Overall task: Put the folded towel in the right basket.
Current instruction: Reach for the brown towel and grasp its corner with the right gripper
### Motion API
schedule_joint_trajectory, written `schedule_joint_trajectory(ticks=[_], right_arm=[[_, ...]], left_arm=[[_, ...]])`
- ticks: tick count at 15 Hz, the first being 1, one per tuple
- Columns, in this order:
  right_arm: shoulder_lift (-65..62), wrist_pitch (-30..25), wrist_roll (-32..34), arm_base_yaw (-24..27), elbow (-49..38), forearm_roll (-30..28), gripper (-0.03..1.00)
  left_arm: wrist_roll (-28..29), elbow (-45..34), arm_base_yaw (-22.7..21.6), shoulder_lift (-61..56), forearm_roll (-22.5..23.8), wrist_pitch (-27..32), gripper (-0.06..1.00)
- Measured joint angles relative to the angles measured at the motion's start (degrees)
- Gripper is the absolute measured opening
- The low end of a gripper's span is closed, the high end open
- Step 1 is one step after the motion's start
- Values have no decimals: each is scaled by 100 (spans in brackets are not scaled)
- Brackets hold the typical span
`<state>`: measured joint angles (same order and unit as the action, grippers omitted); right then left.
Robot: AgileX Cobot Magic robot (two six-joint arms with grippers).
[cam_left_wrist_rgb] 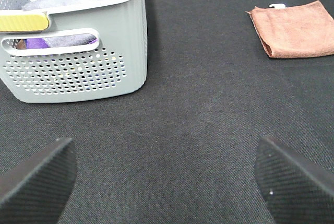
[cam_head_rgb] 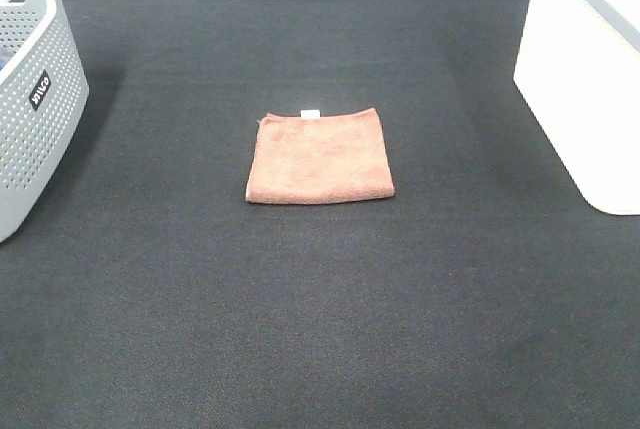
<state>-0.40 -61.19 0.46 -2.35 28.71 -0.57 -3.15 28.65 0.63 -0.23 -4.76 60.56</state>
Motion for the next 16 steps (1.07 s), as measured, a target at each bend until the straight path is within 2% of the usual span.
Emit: schedule_joint_trajectory(ticks=[8,12,16], right_arm=[[229,97,0,0,63,0,65],[2045,1083,0,0,596,0,65],[4125,1604,0,0,1627,57,65]], left_arm=[[0,0,0,0,0,0,87],[0,0,0,0,0,0,87],[0,0,0,0,0,0,87]])
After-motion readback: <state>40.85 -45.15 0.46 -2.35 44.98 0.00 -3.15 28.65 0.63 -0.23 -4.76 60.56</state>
